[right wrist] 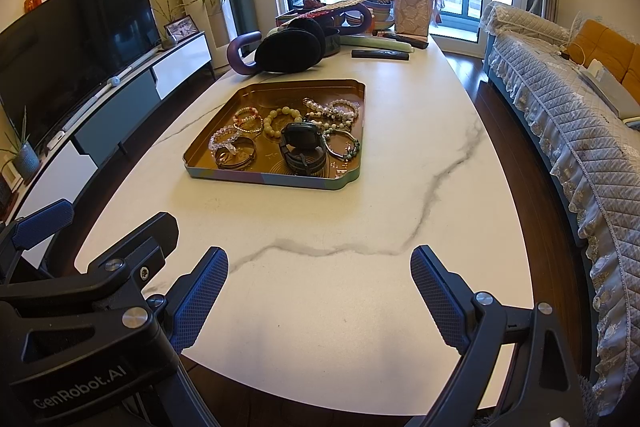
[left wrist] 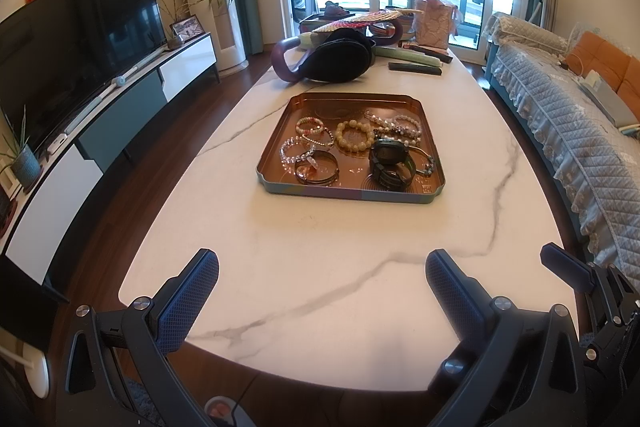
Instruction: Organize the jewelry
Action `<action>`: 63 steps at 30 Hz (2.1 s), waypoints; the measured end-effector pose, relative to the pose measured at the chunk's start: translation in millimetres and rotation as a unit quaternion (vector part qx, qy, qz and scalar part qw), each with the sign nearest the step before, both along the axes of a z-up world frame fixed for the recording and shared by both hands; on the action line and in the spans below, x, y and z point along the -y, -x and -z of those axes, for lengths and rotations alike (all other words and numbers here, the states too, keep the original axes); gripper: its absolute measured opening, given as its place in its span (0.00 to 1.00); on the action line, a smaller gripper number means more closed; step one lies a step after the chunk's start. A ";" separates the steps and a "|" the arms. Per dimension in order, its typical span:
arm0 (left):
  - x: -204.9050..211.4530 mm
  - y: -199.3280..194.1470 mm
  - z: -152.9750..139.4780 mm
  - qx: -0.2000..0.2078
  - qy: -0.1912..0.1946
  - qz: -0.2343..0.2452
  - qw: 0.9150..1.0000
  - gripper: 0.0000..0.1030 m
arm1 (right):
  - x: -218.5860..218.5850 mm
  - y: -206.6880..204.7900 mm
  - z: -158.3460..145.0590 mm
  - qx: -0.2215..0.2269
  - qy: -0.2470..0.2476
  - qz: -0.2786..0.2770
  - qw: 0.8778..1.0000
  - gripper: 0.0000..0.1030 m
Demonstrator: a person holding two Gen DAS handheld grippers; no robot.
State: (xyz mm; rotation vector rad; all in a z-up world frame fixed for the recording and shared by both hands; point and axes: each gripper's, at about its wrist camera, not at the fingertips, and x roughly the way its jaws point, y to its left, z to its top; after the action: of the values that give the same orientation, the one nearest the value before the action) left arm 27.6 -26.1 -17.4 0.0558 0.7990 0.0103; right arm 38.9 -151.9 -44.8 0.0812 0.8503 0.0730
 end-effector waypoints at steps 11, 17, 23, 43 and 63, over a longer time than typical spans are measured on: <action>0.2 0.6 0.4 0.000 0.000 -0.001 1.000 1.00 | 0.6 1.6 0.6 0.000 0.000 0.001 1.000 0.89; 0.1 0.7 0.5 0.000 0.000 0.001 1.000 1.00 | 0.9 1.7 0.7 -0.001 0.000 -0.001 1.000 0.89; 0.1 0.6 0.2 -0.001 0.000 0.000 1.000 1.00 | 0.7 1.8 0.3 -0.001 0.000 -0.001 1.000 0.89; 0.0 4.4 3.7 -0.003 -0.001 -0.002 1.000 1.00 | -0.5 2.9 1.1 -0.003 0.000 -0.001 1.000 0.89; -3.3 12.7 6.0 -0.008 -0.005 -0.006 1.000 1.00 | -4.4 10.0 5.6 -0.008 -0.004 -0.005 1.000 0.89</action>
State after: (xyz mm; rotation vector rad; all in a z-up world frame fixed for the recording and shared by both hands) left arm 14.9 -22.8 -23.4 0.0594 0.8159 0.0257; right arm 29.0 -147.4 -50.4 0.0859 0.8674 0.0860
